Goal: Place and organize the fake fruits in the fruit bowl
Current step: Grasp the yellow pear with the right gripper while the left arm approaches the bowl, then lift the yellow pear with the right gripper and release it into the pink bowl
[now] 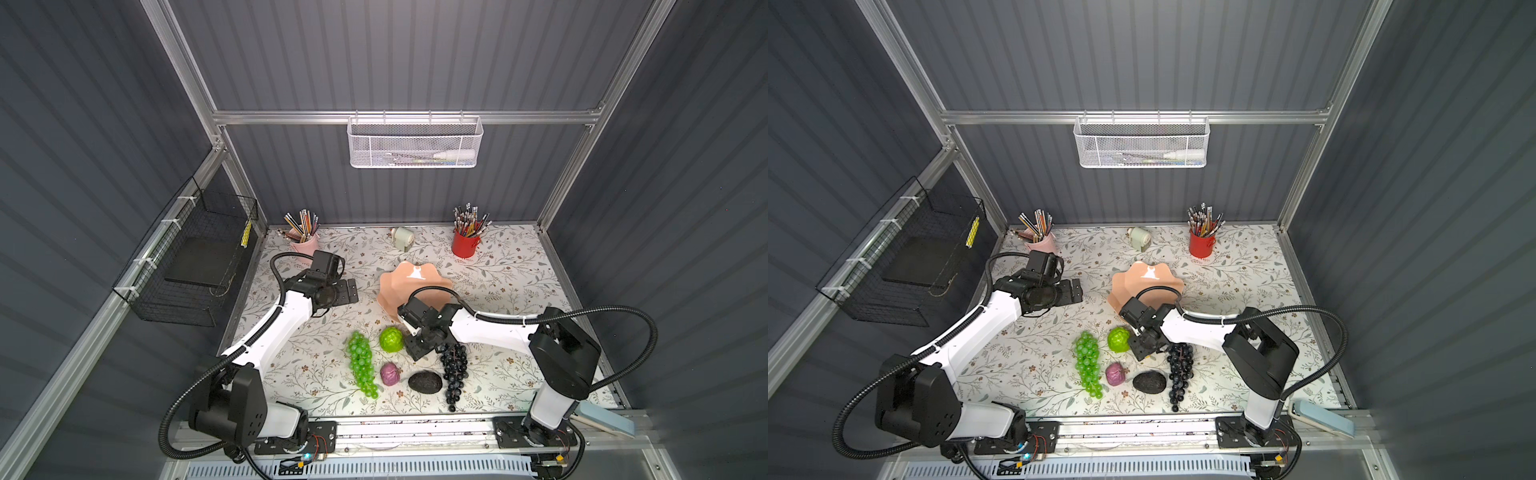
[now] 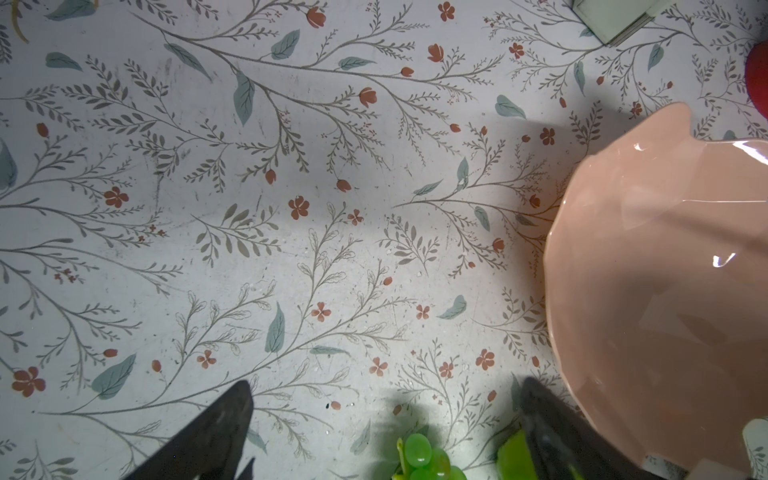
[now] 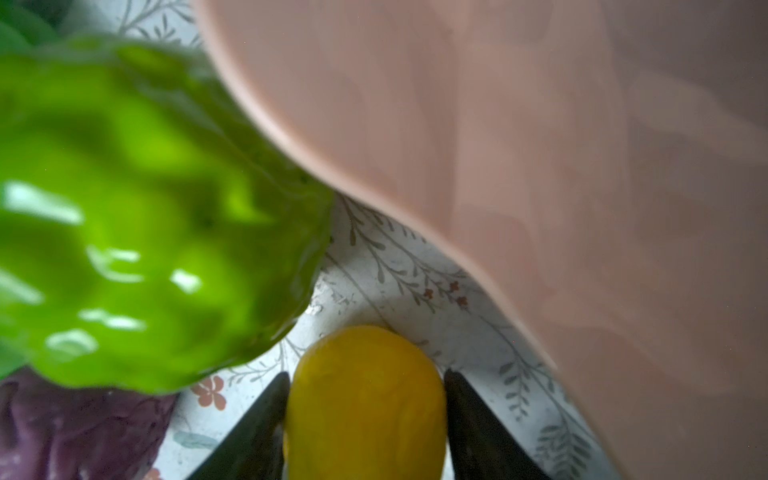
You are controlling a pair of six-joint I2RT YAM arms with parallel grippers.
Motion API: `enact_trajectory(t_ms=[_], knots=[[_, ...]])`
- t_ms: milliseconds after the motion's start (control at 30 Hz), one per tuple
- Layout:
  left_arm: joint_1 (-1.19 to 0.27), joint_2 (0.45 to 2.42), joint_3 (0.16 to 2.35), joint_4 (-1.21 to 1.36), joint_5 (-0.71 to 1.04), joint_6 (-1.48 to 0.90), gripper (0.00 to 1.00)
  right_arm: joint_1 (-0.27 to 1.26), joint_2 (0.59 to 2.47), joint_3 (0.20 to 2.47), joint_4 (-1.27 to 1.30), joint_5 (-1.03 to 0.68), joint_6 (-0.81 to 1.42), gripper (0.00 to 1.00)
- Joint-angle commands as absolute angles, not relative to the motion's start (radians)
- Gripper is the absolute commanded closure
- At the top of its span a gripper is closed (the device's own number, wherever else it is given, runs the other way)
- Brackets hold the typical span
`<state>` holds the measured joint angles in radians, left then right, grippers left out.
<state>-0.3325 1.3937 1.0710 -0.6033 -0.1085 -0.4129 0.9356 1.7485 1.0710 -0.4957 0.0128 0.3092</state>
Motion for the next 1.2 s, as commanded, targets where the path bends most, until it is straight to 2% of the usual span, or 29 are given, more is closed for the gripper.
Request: enact_trajectory(t_ms=[0,233,467,733,967,1167], knots=[[-0.333,1.378,1.072,-0.630,-0.136,-0.412,0.00,0.942,1.720,1.041,-0.513,0.035,0.304,0.46],[-0.332,1.381,1.080,-0.621,-0.144,-0.425,0.00,0.931,1.575,1.052,-0.611,0.018,0.311,0.52],[-0.333,1.378,1.092,-0.606,-0.159,-0.422,0.00,0.776,1.468,1.216,-0.750,-0.101,0.253,0.54],[-0.333,1.441,1.155,-0.632,-0.183,-0.407,0.00,0.599,1.699,1.536,-0.805,-0.101,0.125,0.53],[-0.333,1.450,1.189,-0.724,-0.190,-0.394,0.00,0.581,1.917,1.678,-0.782,-0.091,0.091,0.54],[-0.333,1.400,1.164,-0.728,-0.182,-0.403,0.00,0.581,2.019,1.708,-0.751,-0.099,0.080,0.53]])
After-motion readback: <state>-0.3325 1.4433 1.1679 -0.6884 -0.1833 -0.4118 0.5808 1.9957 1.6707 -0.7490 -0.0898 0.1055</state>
